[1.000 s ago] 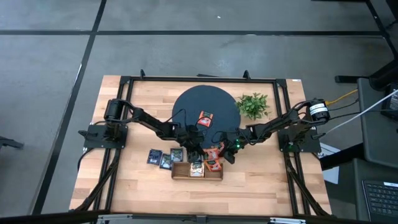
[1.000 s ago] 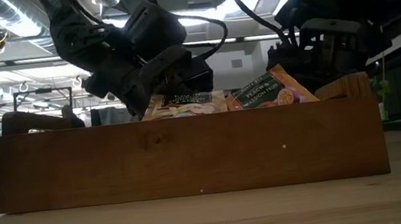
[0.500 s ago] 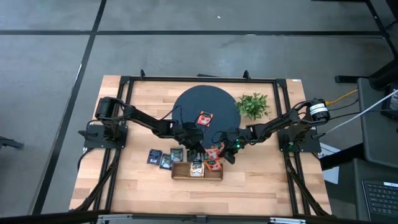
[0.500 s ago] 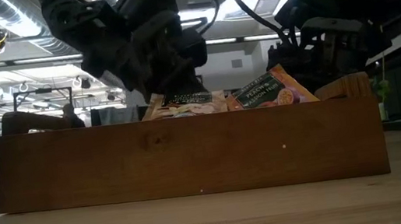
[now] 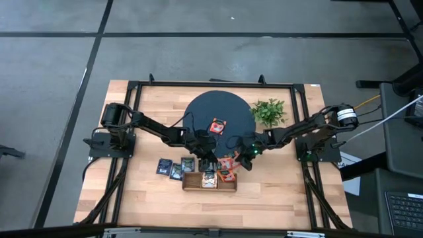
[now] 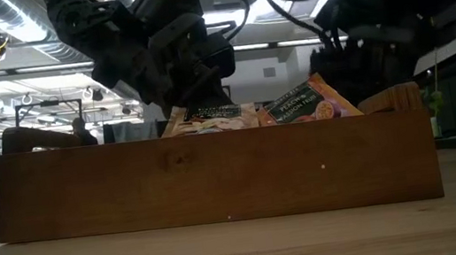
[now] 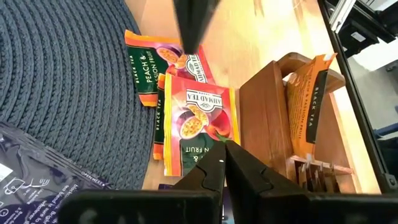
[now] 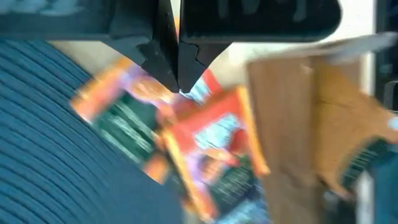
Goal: Pick & Place Tea
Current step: Put the orange tea bag into the right section of the wooden organizer
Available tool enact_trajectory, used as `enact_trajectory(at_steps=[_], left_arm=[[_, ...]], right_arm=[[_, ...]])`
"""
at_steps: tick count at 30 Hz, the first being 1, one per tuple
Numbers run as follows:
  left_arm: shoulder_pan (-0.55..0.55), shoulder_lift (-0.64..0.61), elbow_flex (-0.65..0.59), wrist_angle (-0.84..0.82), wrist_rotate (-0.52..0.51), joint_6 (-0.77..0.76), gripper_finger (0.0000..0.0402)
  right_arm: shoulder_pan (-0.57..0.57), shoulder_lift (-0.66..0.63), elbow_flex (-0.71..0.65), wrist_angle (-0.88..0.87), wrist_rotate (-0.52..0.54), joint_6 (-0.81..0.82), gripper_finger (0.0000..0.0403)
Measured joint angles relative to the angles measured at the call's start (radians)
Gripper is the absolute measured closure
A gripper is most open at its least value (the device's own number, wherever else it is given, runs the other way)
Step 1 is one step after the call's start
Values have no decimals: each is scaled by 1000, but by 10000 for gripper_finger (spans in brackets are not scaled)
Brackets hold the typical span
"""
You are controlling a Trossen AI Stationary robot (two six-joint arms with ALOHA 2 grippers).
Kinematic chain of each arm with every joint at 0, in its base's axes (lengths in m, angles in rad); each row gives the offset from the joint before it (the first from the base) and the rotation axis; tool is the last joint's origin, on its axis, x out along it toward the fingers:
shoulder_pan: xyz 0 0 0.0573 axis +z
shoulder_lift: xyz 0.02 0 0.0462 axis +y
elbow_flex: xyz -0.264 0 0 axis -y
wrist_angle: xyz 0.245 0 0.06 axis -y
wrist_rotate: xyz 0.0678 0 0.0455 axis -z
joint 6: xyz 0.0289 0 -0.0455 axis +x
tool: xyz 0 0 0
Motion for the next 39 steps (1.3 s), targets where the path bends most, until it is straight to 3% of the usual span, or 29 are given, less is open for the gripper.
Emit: enact_trajectory(at_steps=[26, 33, 39], left_arm=[[0, 0, 0, 0, -1, -2, 395], [0, 0, 0, 7, -9, 0, 393], [0, 0, 0, 11, -9, 11, 396]], right_arm=[[-5, -22, 6, -292, 124, -23, 399], [-5, -143, -5, -451, 263, -16, 397], [-5, -265, -6, -466, 256, 6, 390]])
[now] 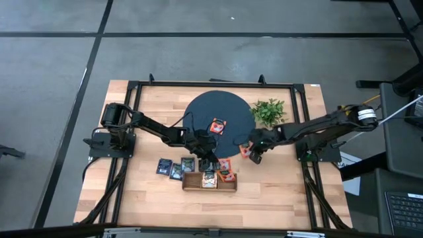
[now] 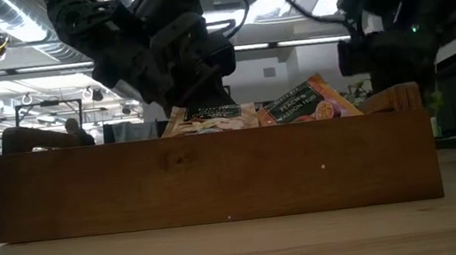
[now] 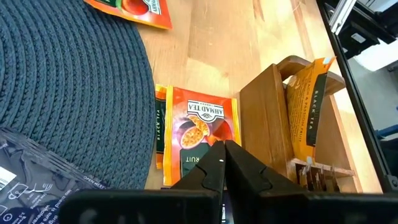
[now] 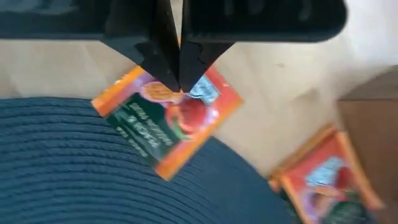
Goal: Pick & Place Tea
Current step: Put the orange tea bag into the right section of the wooden organizer
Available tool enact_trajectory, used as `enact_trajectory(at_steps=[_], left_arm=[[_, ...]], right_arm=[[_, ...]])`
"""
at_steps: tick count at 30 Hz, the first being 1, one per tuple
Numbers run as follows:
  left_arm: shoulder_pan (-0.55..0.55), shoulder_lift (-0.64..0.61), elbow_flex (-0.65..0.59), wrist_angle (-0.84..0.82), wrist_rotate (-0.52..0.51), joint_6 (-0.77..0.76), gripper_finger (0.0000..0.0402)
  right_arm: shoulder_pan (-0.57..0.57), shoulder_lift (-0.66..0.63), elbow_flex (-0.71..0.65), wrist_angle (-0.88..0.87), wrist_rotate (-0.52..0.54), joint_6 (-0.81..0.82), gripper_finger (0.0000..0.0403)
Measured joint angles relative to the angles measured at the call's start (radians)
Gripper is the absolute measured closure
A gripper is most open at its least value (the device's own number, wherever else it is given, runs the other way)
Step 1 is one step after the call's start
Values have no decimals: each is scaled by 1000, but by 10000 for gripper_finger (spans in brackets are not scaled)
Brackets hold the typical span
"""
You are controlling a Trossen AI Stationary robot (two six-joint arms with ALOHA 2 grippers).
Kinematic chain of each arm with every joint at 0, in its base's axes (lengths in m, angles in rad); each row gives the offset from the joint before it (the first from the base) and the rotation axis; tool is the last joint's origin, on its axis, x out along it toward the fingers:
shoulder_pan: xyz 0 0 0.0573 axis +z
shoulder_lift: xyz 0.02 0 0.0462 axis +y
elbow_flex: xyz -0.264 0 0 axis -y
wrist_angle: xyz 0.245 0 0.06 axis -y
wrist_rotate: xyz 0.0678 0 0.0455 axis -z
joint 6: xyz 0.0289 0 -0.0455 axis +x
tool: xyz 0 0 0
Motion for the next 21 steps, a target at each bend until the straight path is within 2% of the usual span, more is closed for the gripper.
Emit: enact_trajectory(at_steps=[4, 8, 14, 17, 21], left_arm=[[0, 0, 0, 9, 0, 1, 393], [9, -1, 0, 12, 9, 19, 397], [99, -57, 3, 3, 9, -17, 398], [147, -64, 52, -29, 9, -4, 399], [169, -48, 173, -176, 16, 95, 398]], right_arm=[[0, -61, 1, 19, -52, 1, 369], [0, -103, 2, 2, -58, 17, 345], [0, -123, 2, -71, -57, 53, 304], [0, -122, 2, -89, -54, 55, 292], [0, -122, 3, -97, -53, 64, 290]])
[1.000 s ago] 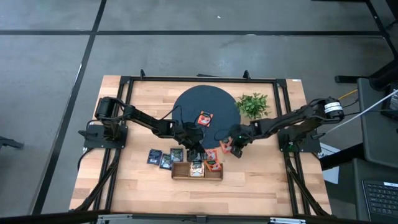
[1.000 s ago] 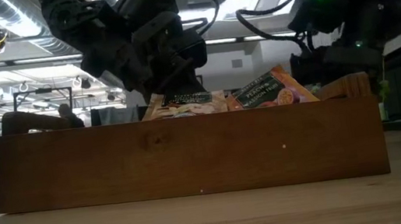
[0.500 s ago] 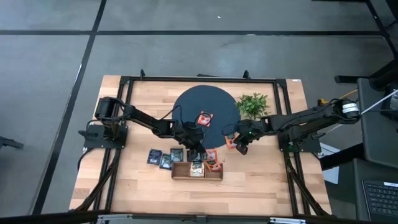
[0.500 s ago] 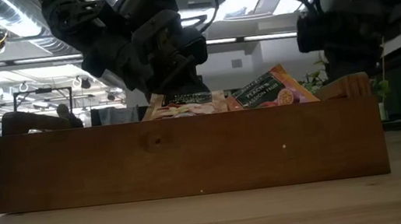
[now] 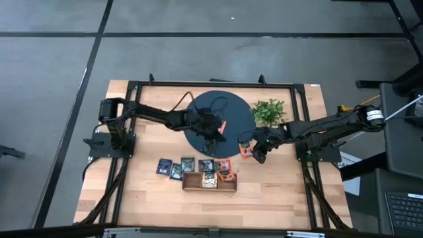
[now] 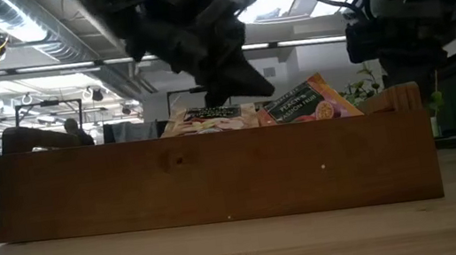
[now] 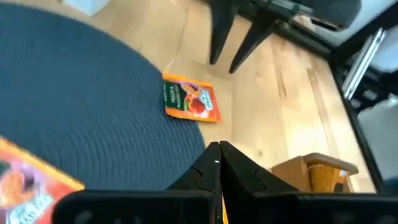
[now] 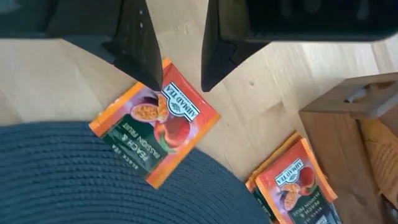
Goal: Pick & Place Tea
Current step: Put the orange tea bag into the right section of the wooden organizer
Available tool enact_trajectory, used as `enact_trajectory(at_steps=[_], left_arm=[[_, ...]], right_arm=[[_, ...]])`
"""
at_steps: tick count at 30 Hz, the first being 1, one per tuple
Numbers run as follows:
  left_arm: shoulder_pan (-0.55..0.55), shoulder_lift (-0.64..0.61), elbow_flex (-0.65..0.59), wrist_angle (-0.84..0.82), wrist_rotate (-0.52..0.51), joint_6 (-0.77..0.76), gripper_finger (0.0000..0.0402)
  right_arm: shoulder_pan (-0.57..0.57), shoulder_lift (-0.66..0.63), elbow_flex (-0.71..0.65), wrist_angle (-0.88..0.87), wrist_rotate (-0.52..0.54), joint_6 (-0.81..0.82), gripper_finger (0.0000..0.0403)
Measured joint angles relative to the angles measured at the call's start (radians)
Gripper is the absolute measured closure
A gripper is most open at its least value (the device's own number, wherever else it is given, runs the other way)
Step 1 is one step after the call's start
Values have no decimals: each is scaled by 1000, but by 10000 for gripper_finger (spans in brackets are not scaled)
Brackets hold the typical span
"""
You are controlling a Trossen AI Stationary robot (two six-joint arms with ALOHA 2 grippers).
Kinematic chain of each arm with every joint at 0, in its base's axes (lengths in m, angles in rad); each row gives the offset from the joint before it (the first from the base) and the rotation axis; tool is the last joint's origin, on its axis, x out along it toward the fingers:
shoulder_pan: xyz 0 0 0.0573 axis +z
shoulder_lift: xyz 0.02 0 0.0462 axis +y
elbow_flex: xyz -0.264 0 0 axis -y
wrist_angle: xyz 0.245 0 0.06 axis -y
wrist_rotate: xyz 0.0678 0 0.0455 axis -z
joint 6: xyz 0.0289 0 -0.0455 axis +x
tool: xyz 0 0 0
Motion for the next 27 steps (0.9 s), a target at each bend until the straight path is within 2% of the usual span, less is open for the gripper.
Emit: enact_trajectory(at_steps=[3, 9, 19, 27], left_arm=[[0, 22, 84, -89, -12, 72, 399], [-2, 81, 199, -152, -27, 151, 399], [-28, 246, 334, -149, -95, 217, 399], [-48, 362, 429, -154, -103, 261, 399]], right_arm=[[0, 0, 0, -26, 0, 30, 293], [0, 0, 0, -162, 1, 69, 294], [0, 0, 0, -198, 1, 96, 295], [0, 0, 0, -240, 24, 121, 295]])
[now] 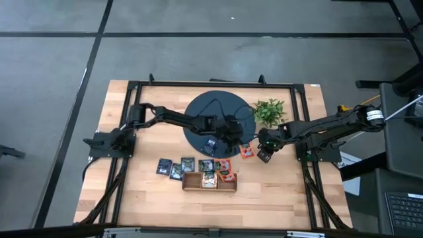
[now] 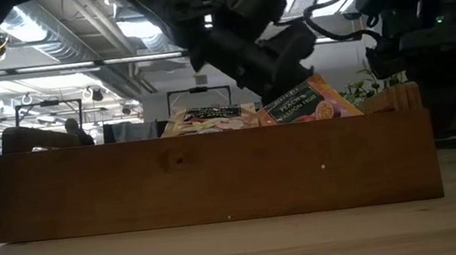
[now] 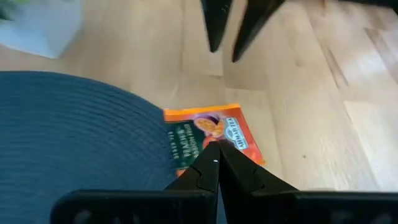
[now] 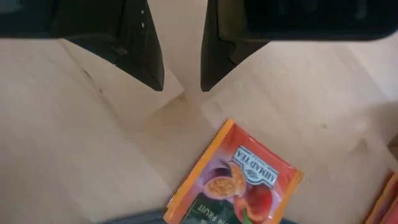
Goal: Pick & Place Tea
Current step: Put the orange tea bag into the right section of the wooden organizer
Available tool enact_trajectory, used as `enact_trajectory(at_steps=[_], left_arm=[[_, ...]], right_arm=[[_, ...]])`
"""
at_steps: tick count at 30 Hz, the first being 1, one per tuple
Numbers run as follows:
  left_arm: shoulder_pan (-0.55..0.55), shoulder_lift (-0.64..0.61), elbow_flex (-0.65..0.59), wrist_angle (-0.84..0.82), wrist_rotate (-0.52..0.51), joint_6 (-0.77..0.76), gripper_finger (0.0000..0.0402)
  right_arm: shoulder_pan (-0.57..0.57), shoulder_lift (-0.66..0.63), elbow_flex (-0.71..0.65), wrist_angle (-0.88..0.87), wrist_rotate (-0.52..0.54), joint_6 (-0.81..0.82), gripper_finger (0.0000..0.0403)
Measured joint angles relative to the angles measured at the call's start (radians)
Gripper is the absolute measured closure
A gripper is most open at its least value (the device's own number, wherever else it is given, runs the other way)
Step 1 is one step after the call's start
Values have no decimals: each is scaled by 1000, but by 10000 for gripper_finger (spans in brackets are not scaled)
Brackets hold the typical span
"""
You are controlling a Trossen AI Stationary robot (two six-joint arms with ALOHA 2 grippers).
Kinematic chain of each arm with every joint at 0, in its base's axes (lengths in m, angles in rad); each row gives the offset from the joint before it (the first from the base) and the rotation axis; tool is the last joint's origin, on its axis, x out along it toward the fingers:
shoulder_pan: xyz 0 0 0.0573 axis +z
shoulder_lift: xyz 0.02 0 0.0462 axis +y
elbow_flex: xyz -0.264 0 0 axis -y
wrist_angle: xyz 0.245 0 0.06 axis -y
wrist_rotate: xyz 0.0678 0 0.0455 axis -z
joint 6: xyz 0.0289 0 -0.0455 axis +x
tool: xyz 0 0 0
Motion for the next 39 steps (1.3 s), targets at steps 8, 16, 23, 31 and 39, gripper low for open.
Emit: enact_trajectory(at_steps=[8, 16, 23, 31, 39], left_arm=[[-12, 52, 24, -5, -56, 27, 399], [-12, 78, 24, -1, -97, 14, 399], [-12, 110, 25, -2, -122, 8, 400], [-13, 148, 30, 2, -133, -22, 400], [-14, 142, 25, -13, -146, -20, 400]], right_arm=[[0, 0, 0, 33, 30, 23, 295], [0, 0, -29, 93, 30, 27, 295], [0, 0, -57, 160, 30, 54, 295], [0, 0, -61, 177, 29, 93, 295], [2, 0, -61, 247, -11, 120, 270]])
